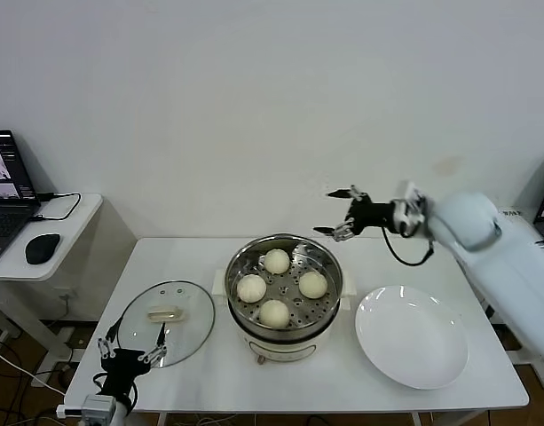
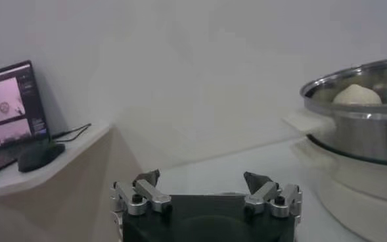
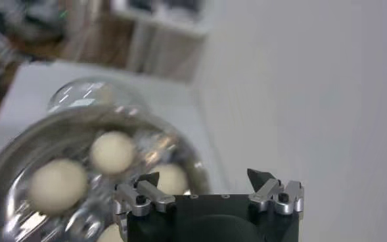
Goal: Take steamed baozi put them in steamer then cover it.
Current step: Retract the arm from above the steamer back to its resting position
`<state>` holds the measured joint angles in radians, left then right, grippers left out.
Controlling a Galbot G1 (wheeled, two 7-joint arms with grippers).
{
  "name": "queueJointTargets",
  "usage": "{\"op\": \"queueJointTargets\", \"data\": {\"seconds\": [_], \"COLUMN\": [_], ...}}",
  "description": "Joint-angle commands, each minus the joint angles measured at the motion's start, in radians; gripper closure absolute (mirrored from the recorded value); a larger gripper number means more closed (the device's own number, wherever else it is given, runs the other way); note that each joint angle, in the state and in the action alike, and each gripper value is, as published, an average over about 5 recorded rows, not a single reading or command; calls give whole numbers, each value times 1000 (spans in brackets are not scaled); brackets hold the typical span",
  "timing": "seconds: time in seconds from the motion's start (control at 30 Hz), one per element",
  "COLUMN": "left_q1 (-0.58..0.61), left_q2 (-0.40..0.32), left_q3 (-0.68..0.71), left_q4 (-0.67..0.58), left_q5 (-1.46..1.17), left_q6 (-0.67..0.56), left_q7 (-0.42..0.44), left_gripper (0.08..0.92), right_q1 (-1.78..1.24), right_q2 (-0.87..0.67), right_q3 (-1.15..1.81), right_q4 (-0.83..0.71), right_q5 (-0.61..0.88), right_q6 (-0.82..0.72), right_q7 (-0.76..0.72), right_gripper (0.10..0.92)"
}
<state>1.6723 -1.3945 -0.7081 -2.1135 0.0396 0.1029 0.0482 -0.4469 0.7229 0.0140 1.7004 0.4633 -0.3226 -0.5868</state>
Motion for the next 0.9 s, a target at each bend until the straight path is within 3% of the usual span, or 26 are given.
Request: {"op": "queueJointTargets", "data": {"seconds": [0.03,0.23,0.43,0.77,0.9], "left_q1": [-36,-62,-86,-106,-123], "left_q2": [40,45,36,173,205], "left_q3": [3,5,4,-9,28], "left_q4": [42,82,150,270,293], "left_q5": [22,59,274,1005,1192], "left_q6": [-76,-127,-199,-335,-315], "left_q7": [-17,-11,-61,-138,-130], "left_gripper": [177,177,177,177,177], "right_q1": [-696,-910,-1067,-1144,-1138], "right_q2": [129,324,536,578,577], "right_q3": [596,761,824,793,783], "right_q4": [192,251,272,258,274], "right_q5": [52,76,47,-11,-28], "right_q6": [192,270,338,384,368], "right_q7": [432,467,489,508,513], "right_gripper": [203,203,202,202,203]}}
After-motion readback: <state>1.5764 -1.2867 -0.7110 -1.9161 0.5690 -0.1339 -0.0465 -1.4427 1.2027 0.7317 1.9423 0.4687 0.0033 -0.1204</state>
